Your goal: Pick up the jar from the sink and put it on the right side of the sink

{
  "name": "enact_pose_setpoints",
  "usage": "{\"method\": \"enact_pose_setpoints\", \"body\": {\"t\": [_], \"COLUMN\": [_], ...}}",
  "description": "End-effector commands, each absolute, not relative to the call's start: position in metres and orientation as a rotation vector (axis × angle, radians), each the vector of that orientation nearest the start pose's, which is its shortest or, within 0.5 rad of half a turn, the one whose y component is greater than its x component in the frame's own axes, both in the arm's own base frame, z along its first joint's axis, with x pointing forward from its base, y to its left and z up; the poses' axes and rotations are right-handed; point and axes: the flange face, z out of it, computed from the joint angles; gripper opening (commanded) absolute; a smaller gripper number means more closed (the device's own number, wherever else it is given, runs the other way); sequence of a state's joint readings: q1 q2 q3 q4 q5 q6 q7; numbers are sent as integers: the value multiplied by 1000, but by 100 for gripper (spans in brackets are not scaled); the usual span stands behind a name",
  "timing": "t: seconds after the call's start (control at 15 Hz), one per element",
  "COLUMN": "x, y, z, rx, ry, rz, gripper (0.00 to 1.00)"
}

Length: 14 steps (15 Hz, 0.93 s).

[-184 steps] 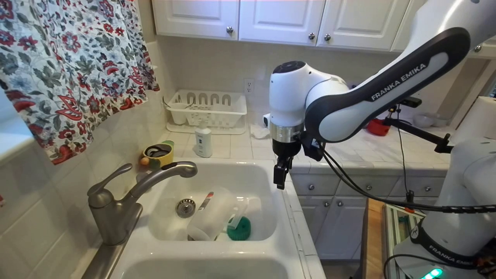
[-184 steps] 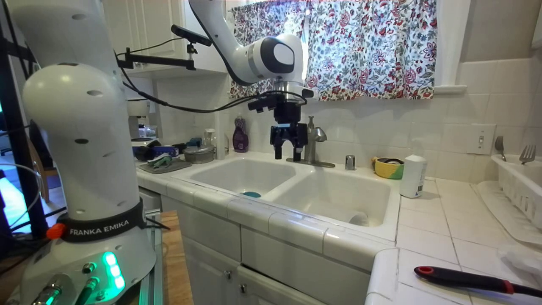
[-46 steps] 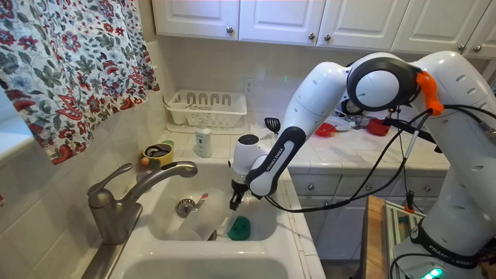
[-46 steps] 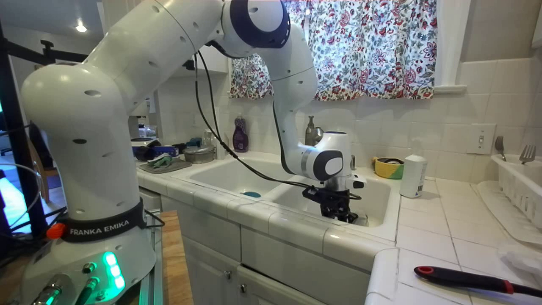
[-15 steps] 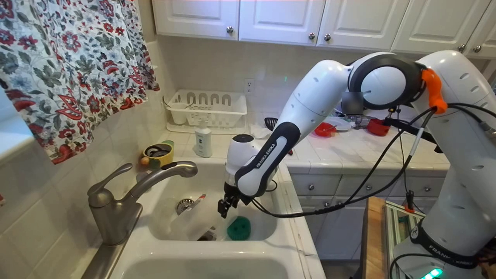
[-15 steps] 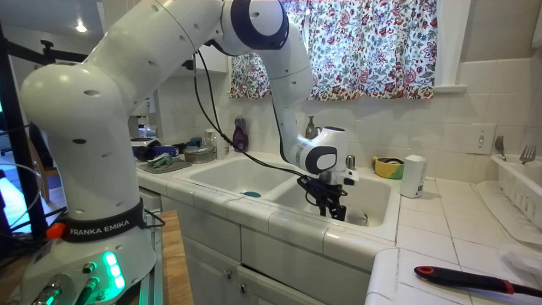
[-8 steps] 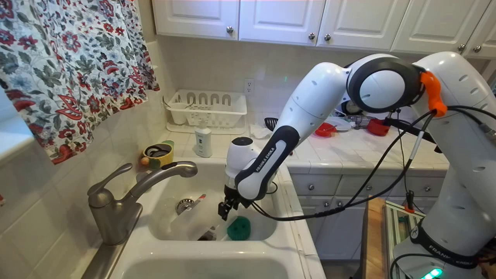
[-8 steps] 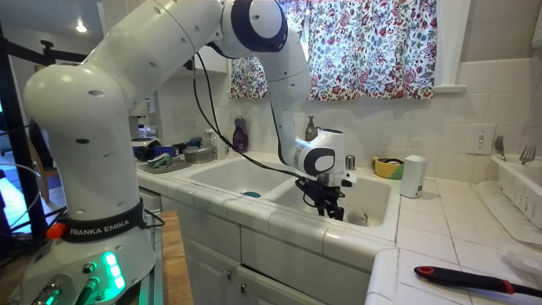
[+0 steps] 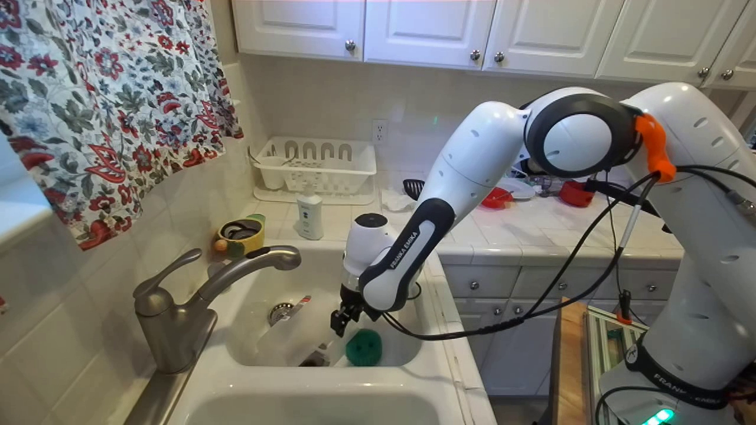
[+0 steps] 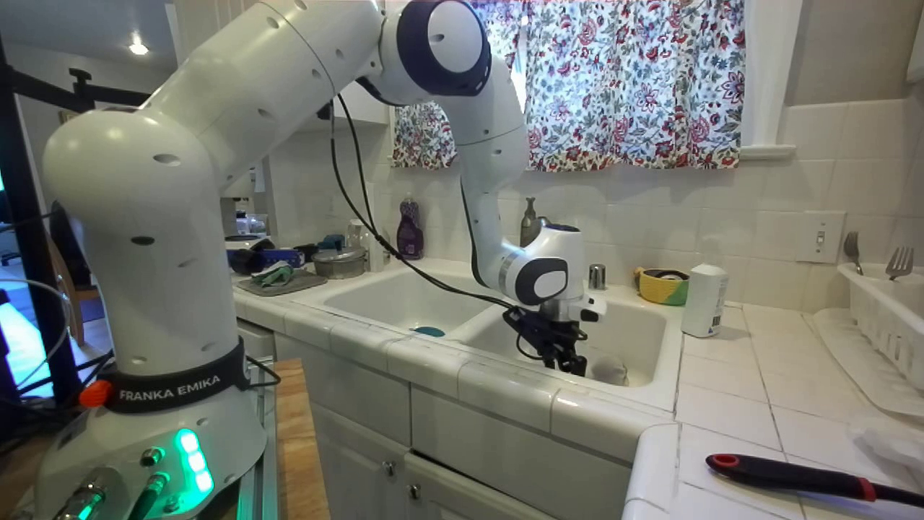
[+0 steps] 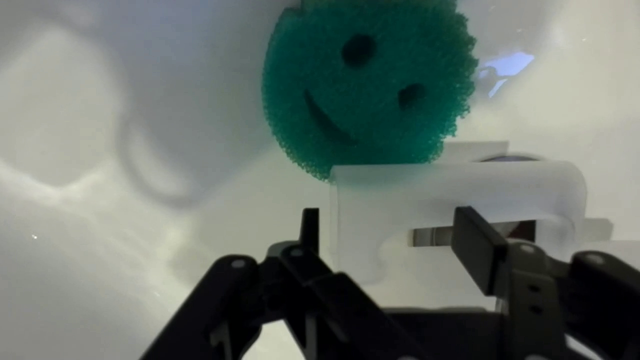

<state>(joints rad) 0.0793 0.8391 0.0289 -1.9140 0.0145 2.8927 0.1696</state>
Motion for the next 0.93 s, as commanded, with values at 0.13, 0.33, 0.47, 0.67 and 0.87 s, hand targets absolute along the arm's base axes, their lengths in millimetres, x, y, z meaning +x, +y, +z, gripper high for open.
{"method": "enact_pose_setpoints", "body": {"t": [0.13,0.33,0.47,0.67,0.87], "x": [618,619,618,617,616], "y": [61,56,55,56,58], "z": [64,62,60,57,54], "rx": [-3077,-3080,-3079,-3082,-3084], "ry": [174,190,193,196,200], "rz": [-291,-312,-321,-319,-313], "gripper": [71,69,67,64,65]}}
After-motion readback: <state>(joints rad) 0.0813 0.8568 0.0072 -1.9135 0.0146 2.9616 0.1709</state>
